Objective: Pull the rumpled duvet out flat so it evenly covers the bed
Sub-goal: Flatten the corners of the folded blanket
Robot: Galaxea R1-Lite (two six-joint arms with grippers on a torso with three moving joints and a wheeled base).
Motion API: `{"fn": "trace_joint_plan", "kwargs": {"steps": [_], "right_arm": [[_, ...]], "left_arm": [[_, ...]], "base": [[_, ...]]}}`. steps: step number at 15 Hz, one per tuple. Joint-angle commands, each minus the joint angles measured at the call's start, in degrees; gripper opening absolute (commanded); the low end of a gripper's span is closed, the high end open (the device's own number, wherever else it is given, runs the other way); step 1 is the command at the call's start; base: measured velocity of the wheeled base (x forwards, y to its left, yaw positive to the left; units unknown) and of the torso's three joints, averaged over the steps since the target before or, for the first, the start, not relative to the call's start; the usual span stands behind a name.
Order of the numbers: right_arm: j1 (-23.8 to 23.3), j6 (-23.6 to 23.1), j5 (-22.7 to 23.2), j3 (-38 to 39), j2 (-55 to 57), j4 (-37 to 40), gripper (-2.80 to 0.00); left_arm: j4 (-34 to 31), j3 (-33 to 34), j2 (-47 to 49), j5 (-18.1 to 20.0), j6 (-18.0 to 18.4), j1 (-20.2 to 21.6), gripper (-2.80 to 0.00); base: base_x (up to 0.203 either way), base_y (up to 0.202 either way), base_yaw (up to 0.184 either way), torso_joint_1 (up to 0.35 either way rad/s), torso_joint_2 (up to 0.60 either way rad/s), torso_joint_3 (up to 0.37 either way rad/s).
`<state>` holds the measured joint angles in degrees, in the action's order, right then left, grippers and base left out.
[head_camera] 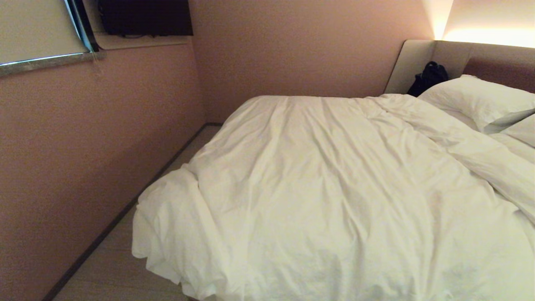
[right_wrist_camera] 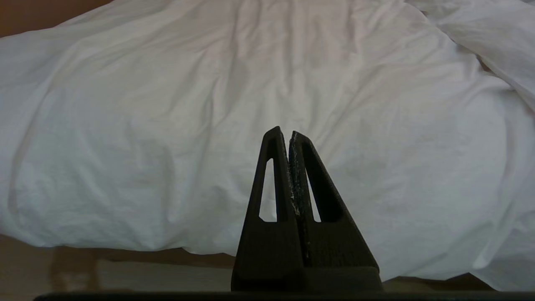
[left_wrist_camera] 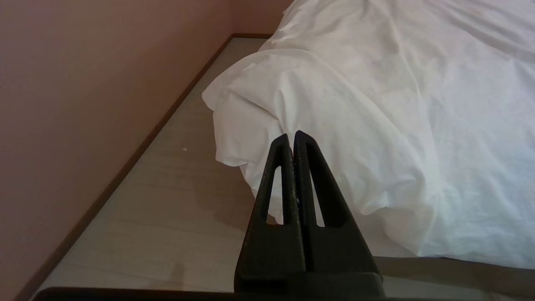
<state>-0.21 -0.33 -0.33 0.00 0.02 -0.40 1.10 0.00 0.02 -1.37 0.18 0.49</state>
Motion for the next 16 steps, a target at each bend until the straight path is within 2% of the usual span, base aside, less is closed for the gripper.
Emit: {"fn": "trace_joint_plan", "kwargs": {"steps": [1,10,16], "right_arm": [[-0.1,0.0,0.0,0.0,0.0,0.0,-2.80],[-0.1,0.0,0.0,0.0,0.0,0.0,-2.80],[-0.1,0.0,0.0,0.0,0.0,0.0,-2.80]], "left_arm": [[0.0,0.0,0.0,0.0,0.0,0.0,-2.80],[0.0,0.0,0.0,0.0,-0.1,0.0,-2.80],[0.0,0.0,0.0,-0.4,-1.7,0.0,-2.80]], "base": [[0.000,0.000,0.000,0.000,0.00,0.000],[0.006,0.000,0.000,0.000,0.00,0.000],[0.176,0.000,0.000,0.003,0.00,0.001]]}}
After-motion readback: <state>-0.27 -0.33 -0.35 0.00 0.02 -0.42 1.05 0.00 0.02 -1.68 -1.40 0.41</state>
